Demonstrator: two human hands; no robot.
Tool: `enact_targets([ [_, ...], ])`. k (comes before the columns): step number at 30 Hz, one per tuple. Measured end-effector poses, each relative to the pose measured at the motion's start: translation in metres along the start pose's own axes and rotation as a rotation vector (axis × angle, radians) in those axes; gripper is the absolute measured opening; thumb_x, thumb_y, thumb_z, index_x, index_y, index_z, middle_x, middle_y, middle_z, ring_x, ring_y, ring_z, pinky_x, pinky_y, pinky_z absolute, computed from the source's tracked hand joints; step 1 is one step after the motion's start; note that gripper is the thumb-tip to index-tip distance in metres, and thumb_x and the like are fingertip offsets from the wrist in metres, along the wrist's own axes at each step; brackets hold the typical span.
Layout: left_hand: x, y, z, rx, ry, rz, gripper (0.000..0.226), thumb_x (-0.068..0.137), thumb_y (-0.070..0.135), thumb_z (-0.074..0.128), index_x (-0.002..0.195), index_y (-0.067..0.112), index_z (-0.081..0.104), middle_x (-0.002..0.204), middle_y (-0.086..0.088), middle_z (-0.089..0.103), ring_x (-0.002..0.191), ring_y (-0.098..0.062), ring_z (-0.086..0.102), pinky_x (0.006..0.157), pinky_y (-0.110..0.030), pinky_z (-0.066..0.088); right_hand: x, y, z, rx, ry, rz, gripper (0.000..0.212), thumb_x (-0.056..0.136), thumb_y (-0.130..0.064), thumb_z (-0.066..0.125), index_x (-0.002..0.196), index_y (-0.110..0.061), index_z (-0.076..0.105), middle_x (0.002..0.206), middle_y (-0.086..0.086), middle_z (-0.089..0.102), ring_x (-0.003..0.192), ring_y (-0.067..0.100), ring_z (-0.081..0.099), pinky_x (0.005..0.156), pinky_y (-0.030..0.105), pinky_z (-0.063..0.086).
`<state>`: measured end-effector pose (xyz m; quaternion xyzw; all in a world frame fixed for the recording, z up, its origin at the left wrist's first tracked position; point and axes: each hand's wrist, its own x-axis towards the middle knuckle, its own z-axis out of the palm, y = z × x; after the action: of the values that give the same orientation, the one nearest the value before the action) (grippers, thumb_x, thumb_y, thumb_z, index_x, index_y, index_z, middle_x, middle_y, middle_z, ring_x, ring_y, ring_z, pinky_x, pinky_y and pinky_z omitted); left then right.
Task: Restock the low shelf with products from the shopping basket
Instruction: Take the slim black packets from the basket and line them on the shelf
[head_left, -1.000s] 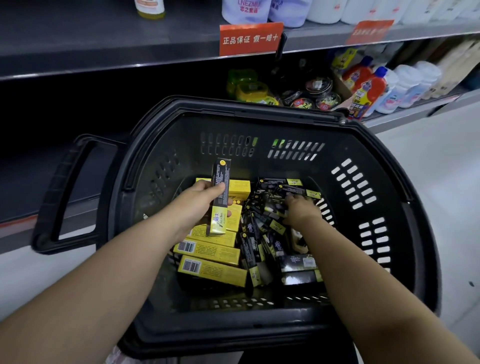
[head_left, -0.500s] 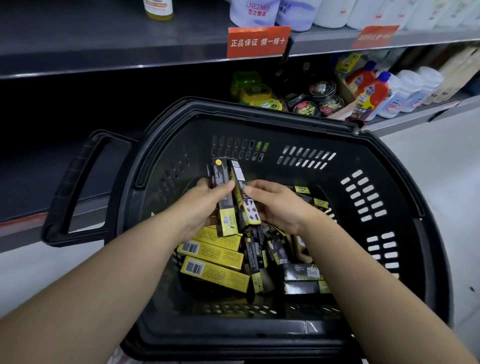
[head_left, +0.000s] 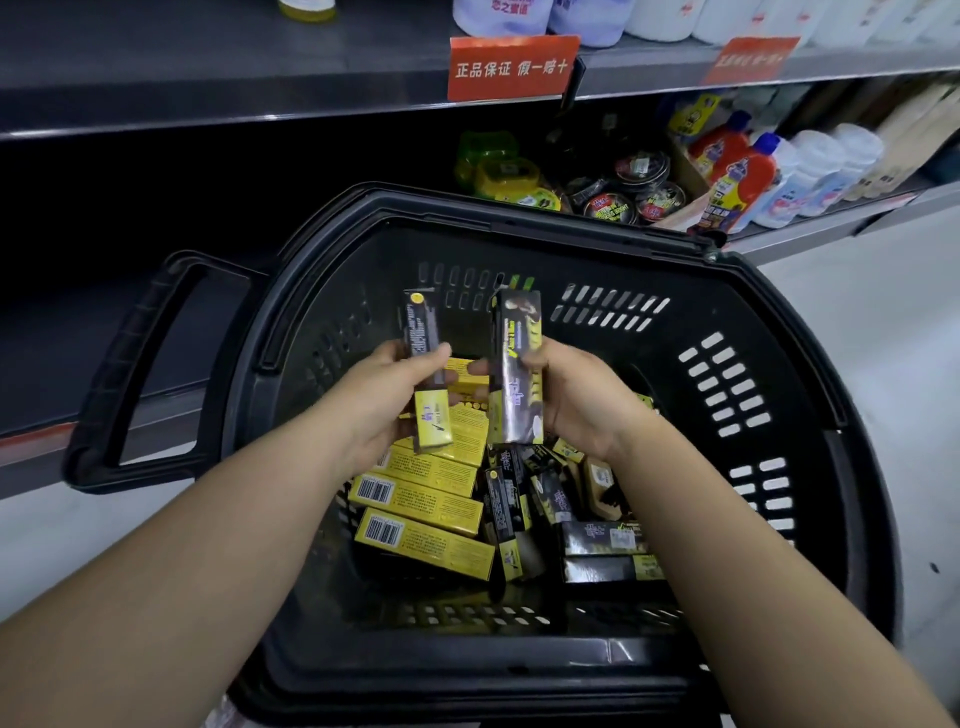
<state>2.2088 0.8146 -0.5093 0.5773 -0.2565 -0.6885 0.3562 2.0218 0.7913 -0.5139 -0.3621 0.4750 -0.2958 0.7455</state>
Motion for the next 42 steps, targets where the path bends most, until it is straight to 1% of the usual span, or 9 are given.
enact_targets([
  [4, -0.002, 0.002, 0.0, -0.034, -0.004, -0.034, 0.022, 0.091, 0.026, 0.058, 0.111, 0.017, 0.055, 0.087, -0.005, 0.07, 0.061, -0.013, 0.067, 0.056, -0.029, 0.053, 0.0, 0.0, -0.006, -0.077, 0.159, 0.046, 0.057, 0.081, -0.05, 0.059, 0.124, -0.012, 0.058, 0.121, 0.01, 0.064, 0.11, 0.026, 0.061, 0.096, 0.046, 0.048],
  [7, -0.006, 0.002, 0.005, 0.003, -0.059, -0.059, 0.028, 0.092, 0.026, 0.056, 0.118, 0.015, 0.054, 0.093, -0.008, 0.071, 0.069, -0.018, 0.068, 0.068, -0.036, 0.055, -0.001, 0.004, -0.001, 0.075, 0.114, 0.02, 0.039, 0.087, -0.047, 0.054, 0.104, -0.013, 0.065, 0.08, 0.002, 0.073, 0.066, 0.015, 0.069, 0.057, 0.028, 0.055],
  [10, -0.008, 0.002, 0.008, 0.024, -0.095, -0.076, 0.031, 0.093, 0.027, 0.054, 0.122, 0.015, 0.053, 0.107, -0.014, 0.07, 0.092, -0.03, 0.068, 0.083, -0.044, 0.054, 0.001, 0.009, 0.006, 0.134, 0.077, 0.009, 0.032, 0.084, -0.042, 0.059, 0.097, -0.014, 0.065, 0.071, 0.0, 0.071, 0.055, 0.012, 0.066, 0.048, 0.022, 0.051],
  [19, -0.009, -0.004, 0.009, 0.119, -0.192, -0.027, 0.021, 0.085, 0.02, 0.063, 0.103, 0.025, 0.052, 0.099, -0.008, 0.07, 0.084, -0.017, 0.069, 0.069, -0.03, 0.058, 0.008, 0.027, 0.025, -0.055, 0.104, 0.04, 0.042, 0.092, -0.043, 0.051, 0.122, -0.014, 0.054, 0.113, 0.008, 0.068, 0.104, 0.022, 0.066, 0.091, 0.04, 0.052],
  [23, -0.005, -0.006, 0.003, 0.222, -0.151, 0.014, 0.042, 0.071, 0.006, 0.075, 0.1, 0.023, 0.05, 0.109, -0.008, 0.066, 0.102, -0.022, 0.063, 0.091, -0.037, 0.05, 0.007, 0.013, -0.002, -0.359, 0.164, -0.03, 0.037, 0.094, -0.051, 0.038, 0.106, -0.026, 0.062, 0.104, 0.002, 0.068, 0.086, 0.01, 0.069, 0.073, 0.023, 0.056],
  [28, 0.002, -0.011, -0.003, 0.346, -0.087, 0.017, 0.044, 0.07, 0.01, 0.079, 0.099, 0.026, 0.05, 0.109, -0.004, 0.065, 0.106, -0.022, 0.06, 0.103, -0.042, 0.039, 0.024, 0.048, -0.068, -1.436, 0.3, 0.35, 0.033, 0.095, -0.03, 0.047, 0.117, -0.006, 0.054, 0.114, 0.014, 0.061, 0.108, 0.03, 0.057, 0.087, 0.034, 0.046],
  [33, 0.006, -0.015, -0.001, 0.337, -0.066, 0.046, 0.045, 0.072, 0.012, 0.079, 0.096, 0.029, 0.045, 0.094, 0.008, 0.059, 0.088, -0.005, 0.054, 0.086, -0.031, 0.036, 0.036, 0.093, -0.079, -1.668, 0.205, 0.518, 0.07, 0.092, -0.032, 0.049, 0.147, -0.005, 0.015, 0.147, 0.02, 0.031, 0.135, 0.032, 0.034, 0.111, 0.043, 0.022],
  [38, 0.008, -0.016, -0.004, 0.367, -0.043, 0.04, 0.049, 0.072, 0.011, 0.078, 0.11, 0.023, 0.049, 0.11, -0.002, 0.062, 0.104, -0.019, 0.058, 0.095, -0.035, 0.039, 0.043, 0.093, -0.075, -1.797, 0.193, 0.571, 0.062, 0.093, -0.027, 0.047, 0.146, -0.01, 0.018, 0.152, 0.021, 0.016, 0.136, 0.038, 0.027, 0.108, 0.047, 0.028],
  [42, 0.009, -0.017, -0.005, 0.374, -0.012, 0.021, 0.073, 0.072, 0.013, 0.078, 0.134, 0.014, 0.04, 0.13, -0.008, 0.055, 0.119, -0.025, 0.051, 0.104, -0.039, 0.035, 0.041, 0.094, -0.079, -1.699, 0.209, 0.569, 0.058, 0.094, -0.017, 0.043, 0.146, -0.012, 0.019, 0.143, 0.019, 0.039, 0.126, 0.033, 0.045, 0.104, 0.043, 0.032],
])
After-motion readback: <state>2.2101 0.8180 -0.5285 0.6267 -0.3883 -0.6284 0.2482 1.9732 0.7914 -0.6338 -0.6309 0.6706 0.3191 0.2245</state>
